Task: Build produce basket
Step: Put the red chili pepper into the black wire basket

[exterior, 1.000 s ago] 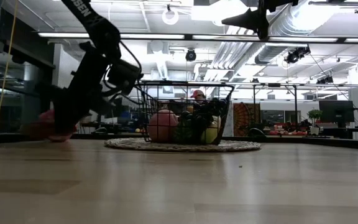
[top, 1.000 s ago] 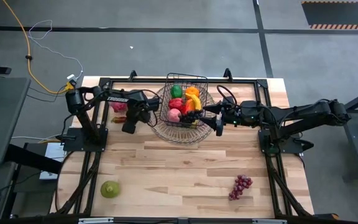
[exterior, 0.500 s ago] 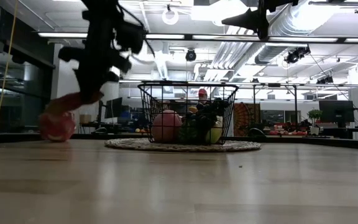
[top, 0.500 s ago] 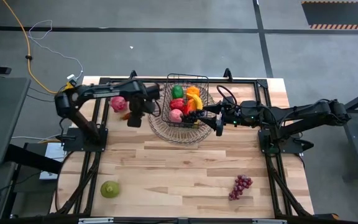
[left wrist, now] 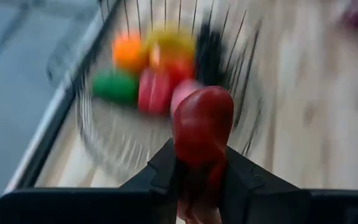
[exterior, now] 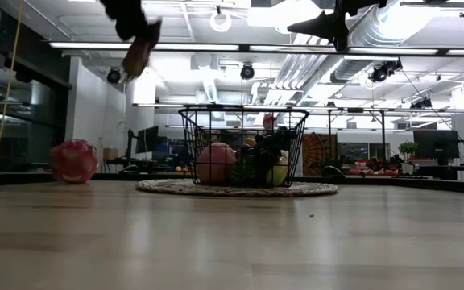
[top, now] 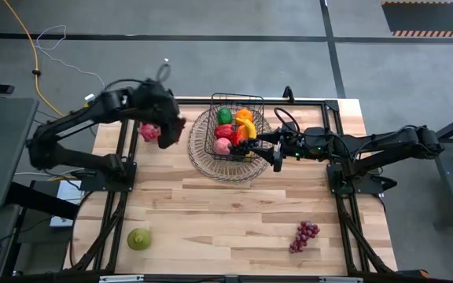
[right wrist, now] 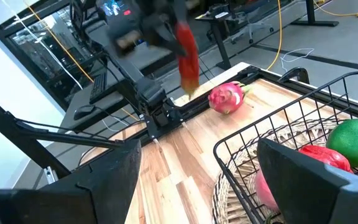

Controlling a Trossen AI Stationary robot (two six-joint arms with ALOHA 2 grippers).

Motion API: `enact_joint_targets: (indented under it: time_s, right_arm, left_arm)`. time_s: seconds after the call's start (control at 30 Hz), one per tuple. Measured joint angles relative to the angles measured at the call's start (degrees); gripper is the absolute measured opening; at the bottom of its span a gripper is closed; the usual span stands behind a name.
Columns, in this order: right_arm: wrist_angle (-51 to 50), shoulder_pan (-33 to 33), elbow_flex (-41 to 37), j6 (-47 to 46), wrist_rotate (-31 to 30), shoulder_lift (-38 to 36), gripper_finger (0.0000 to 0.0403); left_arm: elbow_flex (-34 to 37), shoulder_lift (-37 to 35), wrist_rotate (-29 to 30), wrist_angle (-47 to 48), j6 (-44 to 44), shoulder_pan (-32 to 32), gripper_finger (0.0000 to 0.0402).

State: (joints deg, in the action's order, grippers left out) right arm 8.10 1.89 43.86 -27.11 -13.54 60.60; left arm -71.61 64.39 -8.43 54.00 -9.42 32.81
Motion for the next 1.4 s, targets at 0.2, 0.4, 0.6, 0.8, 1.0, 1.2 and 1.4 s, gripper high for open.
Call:
enact_joint_targets:
  time_s: [0.2,0.4,0.6,0.8,1.0,1.2,1.4]
  right_arm:
    - [0.00,0.00,0.00,0.03,0.00,-0.01,0.0312]
    - [0.00,0.00,0.00,0.08,0.00,0.00,0.0312]
    - [0.04,0.00,0.00,1.14,0.28,0.00,0.0312]
    - [0.28,0.00,0.00,1.66,0.34,-0.01,0.0312]
    - [0.28,0.00,0.00,1.64,0.48,-0.02,0.0312]
    - [0.29,0.00,0.00,1.64,0.48,0.00,0.0312]
    - [0.31,0.00,0.00,1.64,0.48,0.00,0.0312]
  left_arm:
    - [2.30,-6.96,-0.57,-13.69,7.67,-3.14,0.0062]
    - [13.76,-12.30,-5.62,-33.23,17.95,-5.81,0.0062]
    - [27.81,-15.23,-6.81,-56.41,26.17,-9.38,0.0062]
    - [33.39,-15.54,-4.85,-65.76,26.85,-12.31,0.0062]
    - [33.44,-14.89,-1.84,-65.81,25.35,-14.18,0.0063]
    - [33.44,-14.89,0.17,-65.85,25.29,-15.11,0.0063]
    - [33.44,-14.89,0.98,-65.91,26.23,-15.31,0.0063]
